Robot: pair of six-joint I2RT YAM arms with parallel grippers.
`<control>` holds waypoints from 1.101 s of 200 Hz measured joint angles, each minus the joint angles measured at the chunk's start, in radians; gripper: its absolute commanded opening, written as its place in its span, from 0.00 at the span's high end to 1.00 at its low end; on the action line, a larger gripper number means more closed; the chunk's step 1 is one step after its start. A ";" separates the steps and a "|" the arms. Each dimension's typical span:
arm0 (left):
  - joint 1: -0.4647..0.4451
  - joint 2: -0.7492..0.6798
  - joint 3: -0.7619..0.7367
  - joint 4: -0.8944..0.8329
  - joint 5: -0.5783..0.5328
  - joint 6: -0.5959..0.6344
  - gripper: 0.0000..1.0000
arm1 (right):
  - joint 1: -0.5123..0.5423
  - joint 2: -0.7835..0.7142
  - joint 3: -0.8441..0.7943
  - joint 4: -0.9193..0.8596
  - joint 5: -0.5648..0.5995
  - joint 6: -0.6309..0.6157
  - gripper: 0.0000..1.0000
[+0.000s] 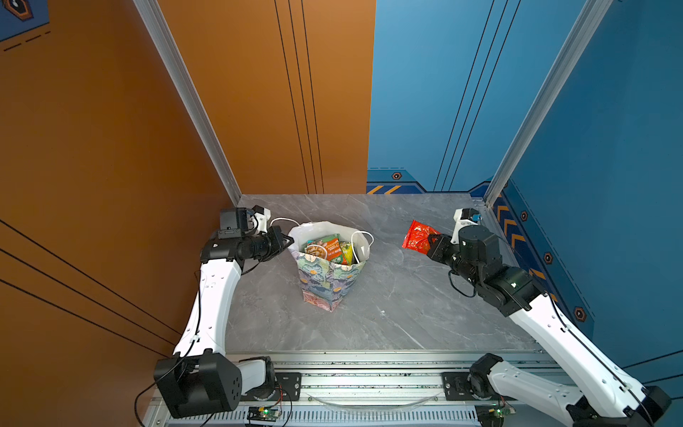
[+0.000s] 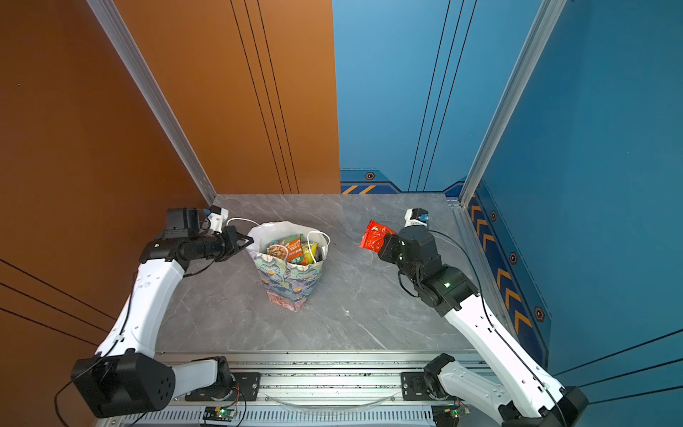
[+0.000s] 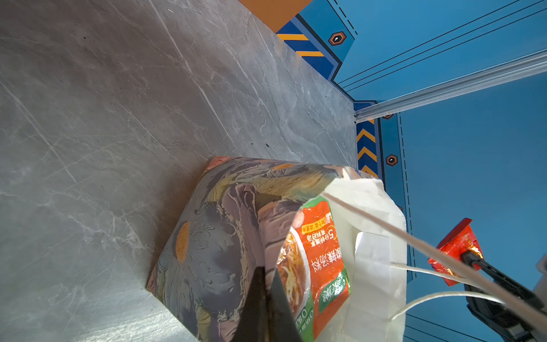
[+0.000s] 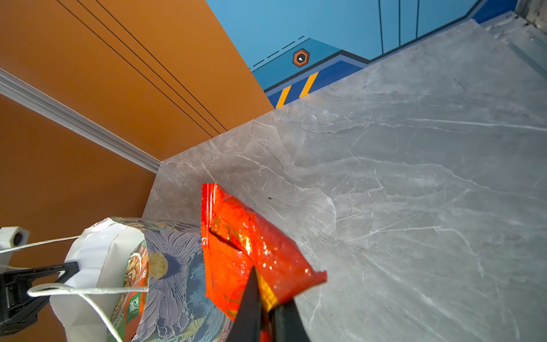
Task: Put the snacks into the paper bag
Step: 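Lift the red packet with the right gripper over the paper bag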
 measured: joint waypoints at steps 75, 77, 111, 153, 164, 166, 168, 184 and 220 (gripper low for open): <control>0.000 0.000 0.000 0.000 0.000 0.000 1.00 | 0.037 0.252 0.334 0.001 -0.114 -0.112 1.00; 0.000 0.000 0.000 0.000 0.000 0.000 1.00 | 0.041 0.261 0.344 0.002 -0.116 -0.116 1.00; 0.000 0.000 0.000 0.000 0.001 0.000 1.00 | 0.112 0.404 0.503 -0.020 -0.138 -0.175 1.00; -0.001 0.004 0.000 0.004 0.008 0.000 1.00 | 0.205 0.563 0.718 -0.082 -0.157 -0.243 1.00; -0.001 0.004 0.000 0.004 0.008 0.000 1.00 | 0.224 0.597 0.771 -0.097 -0.166 -0.258 1.00; -0.001 0.004 0.000 0.005 0.008 0.000 1.00 | 0.228 0.604 0.782 -0.101 -0.168 -0.261 1.00; -0.001 0.004 0.000 0.005 0.008 0.000 1.00 | 0.230 0.609 0.789 -0.103 -0.169 -0.261 1.00; -0.001 0.004 0.000 0.005 0.008 0.000 1.00 | 0.247 0.657 0.856 -0.121 -0.184 -0.277 1.00; -0.001 0.004 0.000 0.005 0.008 0.000 1.00 | 0.273 0.734 0.929 -0.161 -0.206 -0.296 1.00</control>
